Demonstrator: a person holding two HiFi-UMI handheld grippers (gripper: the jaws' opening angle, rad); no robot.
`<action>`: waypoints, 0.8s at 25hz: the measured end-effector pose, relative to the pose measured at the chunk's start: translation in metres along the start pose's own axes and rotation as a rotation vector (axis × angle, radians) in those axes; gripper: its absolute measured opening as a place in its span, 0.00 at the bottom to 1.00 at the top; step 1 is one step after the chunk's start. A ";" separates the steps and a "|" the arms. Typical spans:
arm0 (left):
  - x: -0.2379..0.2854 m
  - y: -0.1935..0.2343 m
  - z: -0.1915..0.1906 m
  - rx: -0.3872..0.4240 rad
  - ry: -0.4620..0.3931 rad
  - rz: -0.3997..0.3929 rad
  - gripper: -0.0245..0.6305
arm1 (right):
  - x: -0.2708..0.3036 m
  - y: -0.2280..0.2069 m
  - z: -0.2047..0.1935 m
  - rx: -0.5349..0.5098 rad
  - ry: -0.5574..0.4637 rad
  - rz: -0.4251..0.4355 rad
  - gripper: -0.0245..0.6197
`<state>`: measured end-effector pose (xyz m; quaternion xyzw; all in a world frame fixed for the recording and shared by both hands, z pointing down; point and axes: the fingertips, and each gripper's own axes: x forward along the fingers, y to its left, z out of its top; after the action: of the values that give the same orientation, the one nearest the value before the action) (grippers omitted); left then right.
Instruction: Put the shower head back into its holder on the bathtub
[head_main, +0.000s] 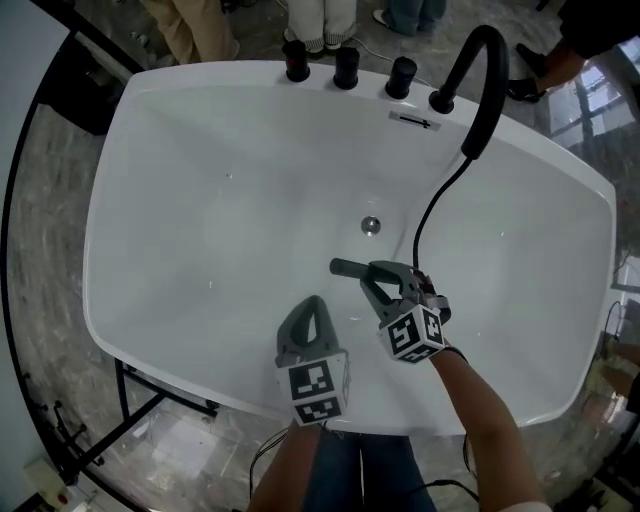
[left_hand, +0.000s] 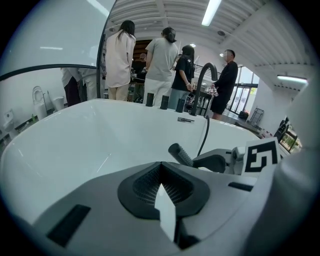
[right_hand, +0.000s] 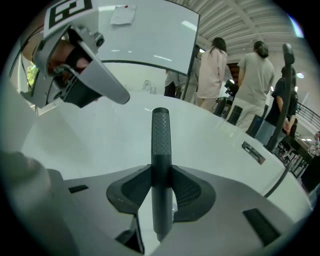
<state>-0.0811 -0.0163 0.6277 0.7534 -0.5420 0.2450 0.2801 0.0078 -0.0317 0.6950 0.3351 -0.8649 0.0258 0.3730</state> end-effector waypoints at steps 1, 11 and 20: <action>-0.002 -0.001 0.002 0.000 0.002 -0.002 0.04 | -0.008 -0.005 0.005 0.016 -0.013 -0.020 0.24; -0.016 -0.017 0.034 0.026 -0.039 -0.027 0.04 | -0.096 -0.056 0.049 0.143 -0.155 -0.244 0.24; -0.031 -0.036 0.042 0.010 -0.036 -0.028 0.04 | -0.195 -0.107 0.089 0.268 -0.361 -0.471 0.24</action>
<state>-0.0533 -0.0150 0.5713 0.7665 -0.5353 0.2301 0.2701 0.1129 -0.0312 0.4800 0.5713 -0.8046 -0.0075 0.1617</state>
